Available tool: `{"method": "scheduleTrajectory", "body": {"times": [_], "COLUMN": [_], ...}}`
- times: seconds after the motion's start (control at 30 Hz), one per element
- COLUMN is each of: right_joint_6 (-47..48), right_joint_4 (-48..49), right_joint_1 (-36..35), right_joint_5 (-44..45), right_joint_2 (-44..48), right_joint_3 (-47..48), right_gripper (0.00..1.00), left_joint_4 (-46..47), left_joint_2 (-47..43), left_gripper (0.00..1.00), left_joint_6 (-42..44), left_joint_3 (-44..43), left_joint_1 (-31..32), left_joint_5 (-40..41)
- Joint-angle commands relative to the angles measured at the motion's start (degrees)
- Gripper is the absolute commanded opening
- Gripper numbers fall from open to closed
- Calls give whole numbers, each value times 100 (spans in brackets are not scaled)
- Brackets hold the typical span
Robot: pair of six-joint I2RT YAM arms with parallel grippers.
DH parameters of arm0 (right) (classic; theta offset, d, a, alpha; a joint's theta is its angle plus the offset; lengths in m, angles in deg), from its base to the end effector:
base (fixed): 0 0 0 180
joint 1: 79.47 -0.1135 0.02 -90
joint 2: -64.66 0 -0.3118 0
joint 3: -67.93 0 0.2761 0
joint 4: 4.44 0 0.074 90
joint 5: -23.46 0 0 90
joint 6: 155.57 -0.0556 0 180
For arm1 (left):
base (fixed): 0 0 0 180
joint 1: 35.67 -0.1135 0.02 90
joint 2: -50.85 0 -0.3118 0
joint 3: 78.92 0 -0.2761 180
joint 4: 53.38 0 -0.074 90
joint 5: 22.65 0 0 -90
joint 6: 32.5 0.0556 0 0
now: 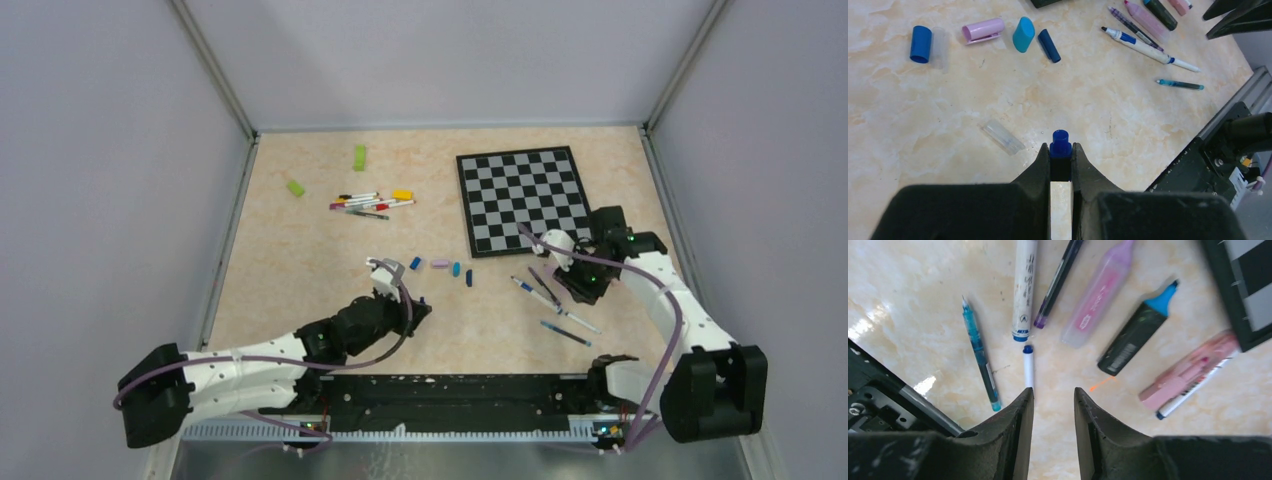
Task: Open the pen caps
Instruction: Place the pen at the center of the board, then place the pen cap at the center of the board.
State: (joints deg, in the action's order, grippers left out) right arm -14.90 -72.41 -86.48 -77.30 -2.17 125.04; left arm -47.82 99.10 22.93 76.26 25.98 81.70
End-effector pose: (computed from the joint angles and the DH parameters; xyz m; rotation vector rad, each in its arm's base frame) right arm 0.1941 0.0343 0.2279 -1.4099 2.4999 0.1358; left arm 0.1011 -0.1584 0.1971 0.2856 1.9572 -0.9023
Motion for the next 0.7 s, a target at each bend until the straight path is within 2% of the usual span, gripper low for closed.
{"method": "scheduleTrajectory", "body": {"times": [0.0, 0.1, 0.23, 0.37, 0.5, 0.67], "right_joint_6": [-247, -761, -1909, -2366, -2491, -2526], "right_joint_4": [-258, 373, 1848, 2295, 2449, 2531], "right_joint_1": [-71, -78, -34, 374, 575, 622], "right_joint_5": [-725, -1409, -2270, -3197, -3169, -2937], "right_joint_2": [444, 716, 1047, 1069, 1272, 1417], "right_joint_3": [659, 701, 320, 17, -155, -263], "right_gripper": [34, 36, 41, 41, 42, 43], "left_joint_4": [-766, -1325, -3161, -4232, -4828, -5319], "left_joint_2": [364, 815, 1869, 3082, 4097, 4896], "left_gripper": [0, 0, 0, 0, 1, 5], "left_joint_6": [-274, -745, -1770, -2402, -2690, -2837], "left_joint_3": [-732, -1292, -2409, -3452, -4222, -4869], "left_joint_1": [-9, -5, -4, -4, -2, 9], "left_joint_5": [467, 818, 1413, 1453, 1406, 1430]}}
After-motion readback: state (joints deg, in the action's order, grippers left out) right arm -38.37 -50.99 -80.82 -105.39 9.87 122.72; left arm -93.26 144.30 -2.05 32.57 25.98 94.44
